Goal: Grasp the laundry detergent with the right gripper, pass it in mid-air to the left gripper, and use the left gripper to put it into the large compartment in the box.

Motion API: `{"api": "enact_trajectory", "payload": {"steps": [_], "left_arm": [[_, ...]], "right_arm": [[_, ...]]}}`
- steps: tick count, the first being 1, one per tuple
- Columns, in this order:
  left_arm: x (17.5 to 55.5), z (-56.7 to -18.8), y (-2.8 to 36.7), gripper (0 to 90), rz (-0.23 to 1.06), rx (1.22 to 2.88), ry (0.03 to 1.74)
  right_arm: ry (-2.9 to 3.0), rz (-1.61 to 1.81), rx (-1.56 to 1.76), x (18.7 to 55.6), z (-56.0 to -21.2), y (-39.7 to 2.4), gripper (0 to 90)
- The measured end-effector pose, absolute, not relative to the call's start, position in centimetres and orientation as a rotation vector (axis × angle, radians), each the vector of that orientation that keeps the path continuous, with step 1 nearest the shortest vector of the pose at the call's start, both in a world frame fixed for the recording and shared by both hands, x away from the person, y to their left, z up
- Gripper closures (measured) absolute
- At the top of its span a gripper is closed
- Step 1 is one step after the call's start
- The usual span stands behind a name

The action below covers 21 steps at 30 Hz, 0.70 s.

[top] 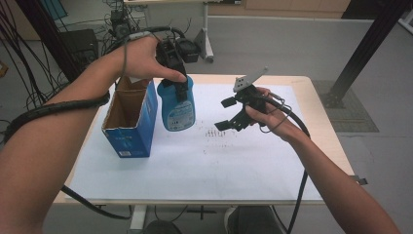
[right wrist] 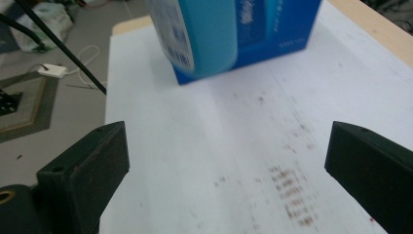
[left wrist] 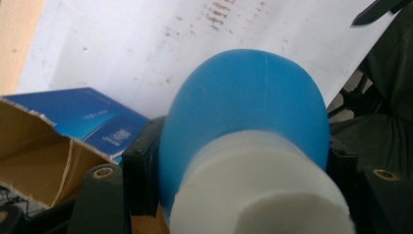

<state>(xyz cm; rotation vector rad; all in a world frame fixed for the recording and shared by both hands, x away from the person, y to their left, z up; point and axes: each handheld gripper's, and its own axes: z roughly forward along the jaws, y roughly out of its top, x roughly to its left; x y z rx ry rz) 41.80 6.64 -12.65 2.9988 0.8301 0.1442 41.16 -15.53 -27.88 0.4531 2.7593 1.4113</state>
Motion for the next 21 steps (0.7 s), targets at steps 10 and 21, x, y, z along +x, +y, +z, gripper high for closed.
{"api": "enact_trajectory", "payload": {"steps": [10,21], "left_arm": [[42.8,-9.7,8.4,36.0,0.17,2.915,1.112],[43.4,-5.5,11.5,35.9,0.234,2.65,1.494]], "right_arm": [[2.743,1.271,0.582,41.3,-27.0,-20.2,2.6],[2.695,1.114,0.679,41.7,-26.2,-24.4,1.5]]}}
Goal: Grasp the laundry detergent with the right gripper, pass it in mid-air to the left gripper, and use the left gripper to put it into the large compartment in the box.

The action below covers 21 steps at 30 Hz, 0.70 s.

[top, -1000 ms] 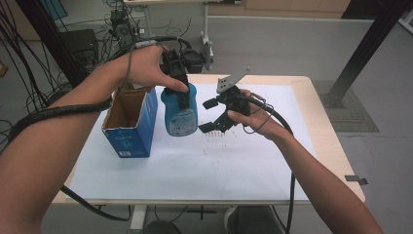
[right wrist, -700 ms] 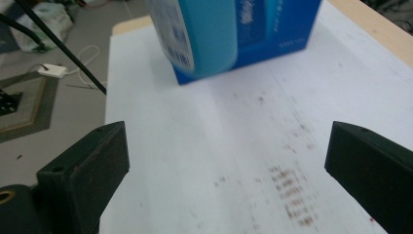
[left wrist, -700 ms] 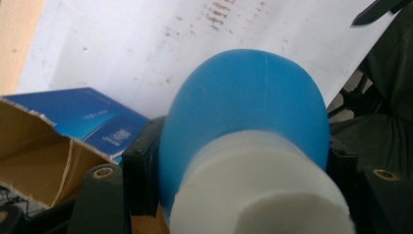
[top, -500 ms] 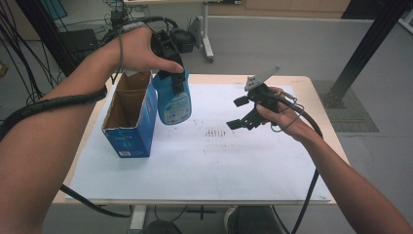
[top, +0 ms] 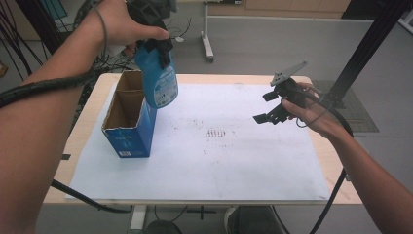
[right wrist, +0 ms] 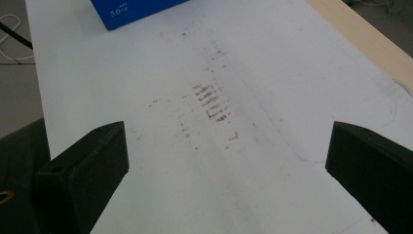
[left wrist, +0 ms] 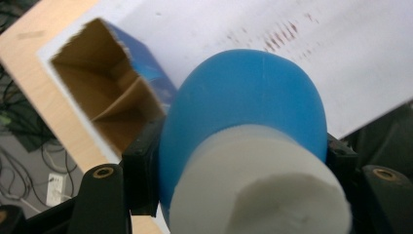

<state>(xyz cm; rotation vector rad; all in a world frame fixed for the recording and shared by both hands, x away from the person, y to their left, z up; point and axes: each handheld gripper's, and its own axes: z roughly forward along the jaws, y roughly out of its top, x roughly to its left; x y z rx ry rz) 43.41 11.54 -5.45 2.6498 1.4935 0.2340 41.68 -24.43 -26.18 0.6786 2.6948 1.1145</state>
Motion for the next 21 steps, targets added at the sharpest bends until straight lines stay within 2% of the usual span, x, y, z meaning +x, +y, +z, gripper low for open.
{"api": "enact_trajectory", "payload": {"steps": [10,21], "left_arm": [[43.1,-1.8,15.4,35.9,0.265,2.451,1.771],[43.2,0.2,18.9,36.0,0.28,2.282,1.999]], "right_arm": [[2.694,1.021,0.729,41.6,-25.5,-26.8,1.3],[2.688,0.989,0.72,41.3,-24.9,-27.1,1.4]]}}
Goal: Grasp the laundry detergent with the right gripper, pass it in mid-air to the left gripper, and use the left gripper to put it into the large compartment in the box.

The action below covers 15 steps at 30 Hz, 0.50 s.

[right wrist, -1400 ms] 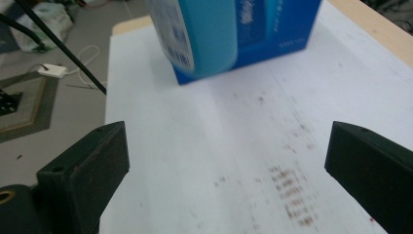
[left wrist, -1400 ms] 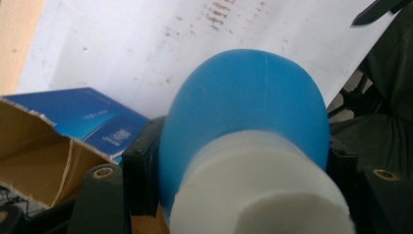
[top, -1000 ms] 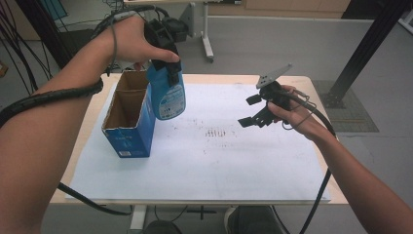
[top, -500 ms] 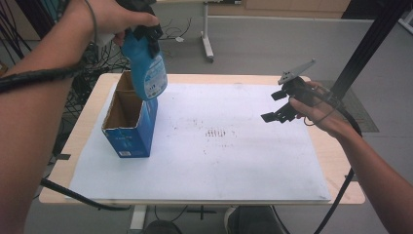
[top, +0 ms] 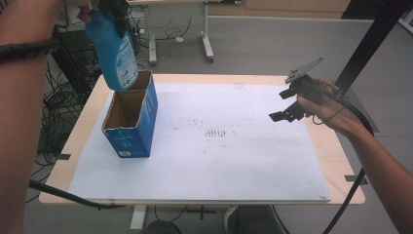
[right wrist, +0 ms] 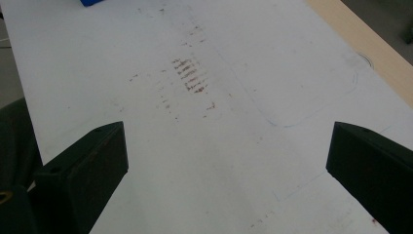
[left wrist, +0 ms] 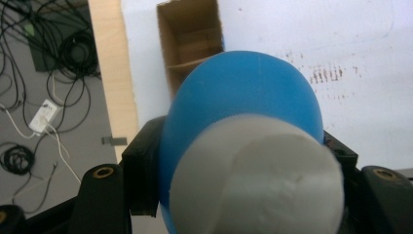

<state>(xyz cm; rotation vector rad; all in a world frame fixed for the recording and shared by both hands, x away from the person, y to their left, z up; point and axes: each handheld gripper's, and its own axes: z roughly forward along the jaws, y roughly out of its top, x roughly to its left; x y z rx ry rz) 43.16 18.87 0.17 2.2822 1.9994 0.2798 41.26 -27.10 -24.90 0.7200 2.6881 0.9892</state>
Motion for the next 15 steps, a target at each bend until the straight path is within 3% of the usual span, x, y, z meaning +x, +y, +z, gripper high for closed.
{"api": "enact_trajectory", "payload": {"steps": [15], "left_arm": [[44.1,-1.0,21.1,36.0,0.278,2.159,2.109]], "right_arm": [[2.679,0.959,0.714,40.9,-24.5,-27.7,1.4]]}}
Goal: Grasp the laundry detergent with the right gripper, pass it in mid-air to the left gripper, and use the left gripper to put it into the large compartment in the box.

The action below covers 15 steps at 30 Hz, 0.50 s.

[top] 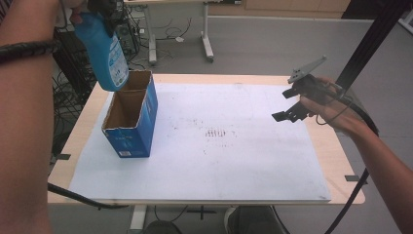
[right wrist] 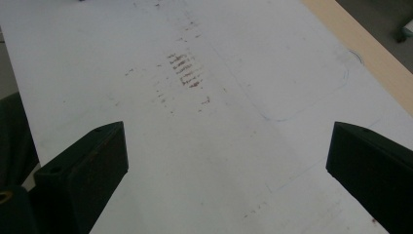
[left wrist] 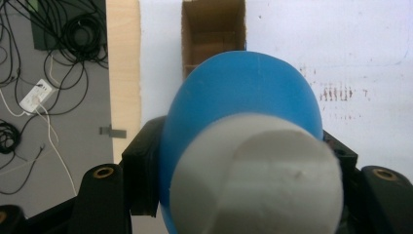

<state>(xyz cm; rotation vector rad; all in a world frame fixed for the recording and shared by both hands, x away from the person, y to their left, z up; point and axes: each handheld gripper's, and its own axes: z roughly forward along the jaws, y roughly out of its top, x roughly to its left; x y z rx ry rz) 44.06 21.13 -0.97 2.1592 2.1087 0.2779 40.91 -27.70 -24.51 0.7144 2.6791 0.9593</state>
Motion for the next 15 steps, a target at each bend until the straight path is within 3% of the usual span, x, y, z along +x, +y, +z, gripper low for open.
{"api": "enact_trajectory", "payload": {"steps": [15], "left_arm": [[44.7,-3.3,22.4,36.0,0.287,2.131,2.138]], "right_arm": [[2.687,0.968,0.694,40.8,-24.6,-27.1,1.4]]}}
